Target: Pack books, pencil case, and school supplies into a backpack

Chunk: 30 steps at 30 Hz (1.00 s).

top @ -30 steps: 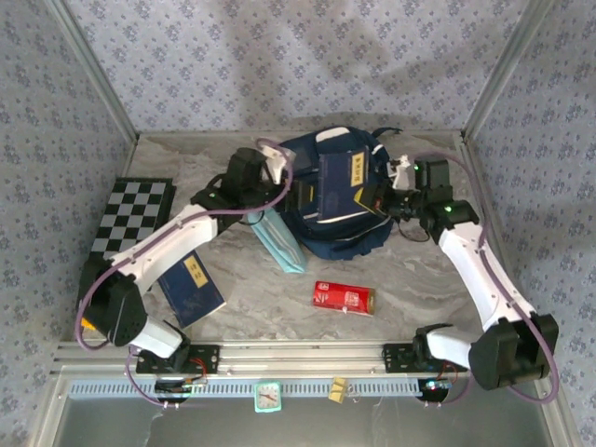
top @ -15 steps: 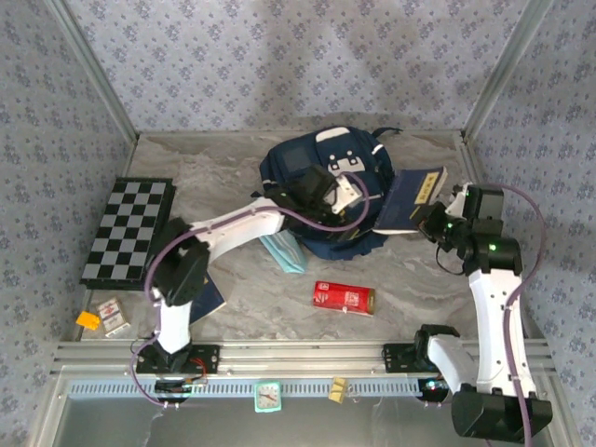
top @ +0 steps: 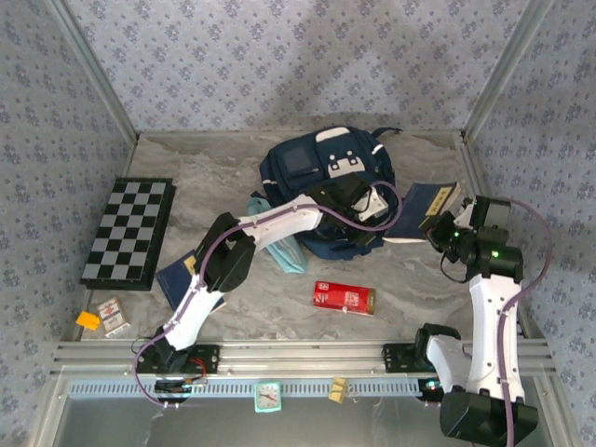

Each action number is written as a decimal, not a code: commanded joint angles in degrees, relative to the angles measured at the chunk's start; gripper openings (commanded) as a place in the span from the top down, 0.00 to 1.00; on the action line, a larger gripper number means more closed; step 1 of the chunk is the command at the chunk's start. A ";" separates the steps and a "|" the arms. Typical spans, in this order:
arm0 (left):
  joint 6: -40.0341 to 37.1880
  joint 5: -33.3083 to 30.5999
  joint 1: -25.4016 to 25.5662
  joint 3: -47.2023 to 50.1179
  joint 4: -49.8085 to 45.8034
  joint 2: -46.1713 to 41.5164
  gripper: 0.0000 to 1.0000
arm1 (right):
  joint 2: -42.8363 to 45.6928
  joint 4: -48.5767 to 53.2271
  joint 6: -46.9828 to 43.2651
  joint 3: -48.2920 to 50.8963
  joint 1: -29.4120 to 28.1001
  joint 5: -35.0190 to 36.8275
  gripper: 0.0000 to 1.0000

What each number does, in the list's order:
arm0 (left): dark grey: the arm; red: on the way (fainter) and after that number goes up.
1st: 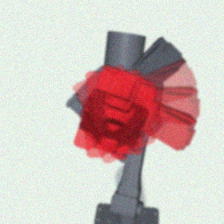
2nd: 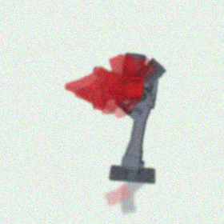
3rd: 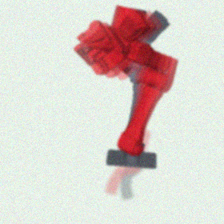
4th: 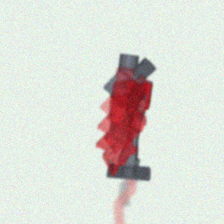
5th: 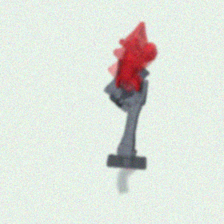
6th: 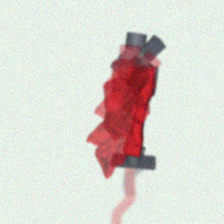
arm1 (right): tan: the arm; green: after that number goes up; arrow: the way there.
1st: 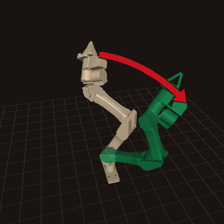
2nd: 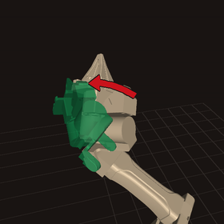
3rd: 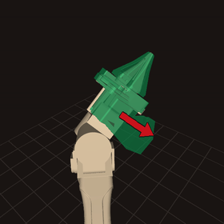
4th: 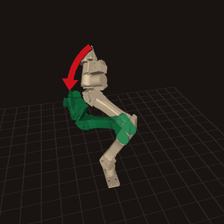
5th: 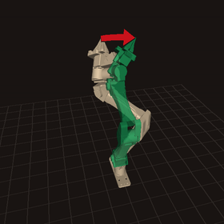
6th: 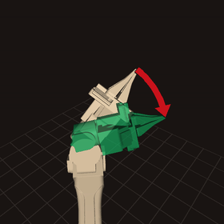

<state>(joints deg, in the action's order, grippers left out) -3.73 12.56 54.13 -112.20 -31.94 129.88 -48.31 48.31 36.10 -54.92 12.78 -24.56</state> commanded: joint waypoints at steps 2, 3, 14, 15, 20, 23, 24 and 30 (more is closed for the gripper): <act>0.69 -3.36 -0.24 -3.93 -3.44 1.42 0.70 | 0.10 -2.31 -1.64 0.48 0.50 -4.00 1.00; 0.95 -3.40 -0.33 -3.90 -3.30 1.35 0.72 | 0.23 -2.17 -2.07 0.60 0.50 -4.07 1.00; 1.49 -3.35 -0.73 -4.16 -5.01 -1.24 1.00 | -0.04 0.95 -3.23 -1.80 1.04 -5.05 1.00; 1.89 -3.64 -0.87 -4.04 -4.98 -2.27 1.00 | -0.10 1.50 -3.23 -2.32 1.10 -5.17 1.00; 3.66 -6.39 -1.92 -2.54 -3.94 -7.81 1.00 | -0.38 6.02 -4.75 -5.88 1.11 -3.50 1.00; 5.63 -8.22 -3.14 -2.79 -3.61 -11.03 1.00 | -1.17 9.20 -5.33 -7.67 1.20 -2.21 1.00; 6.55 -8.61 -3.65 -2.85 -3.33 -12.16 1.00 | -1.55 10.06 -5.42 -7.99 1.20 -2.23 1.00; 8.48 -8.94 -5.99 -3.51 -0.83 -18.02 1.00 | -2.83 10.26 -7.05 -5.17 1.11 -4.35 1.00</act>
<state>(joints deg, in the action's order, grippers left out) 3.11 5.26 49.12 -114.17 -34.50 116.86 -50.39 57.54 31.35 -60.73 13.63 -27.29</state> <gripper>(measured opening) 0.056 0.083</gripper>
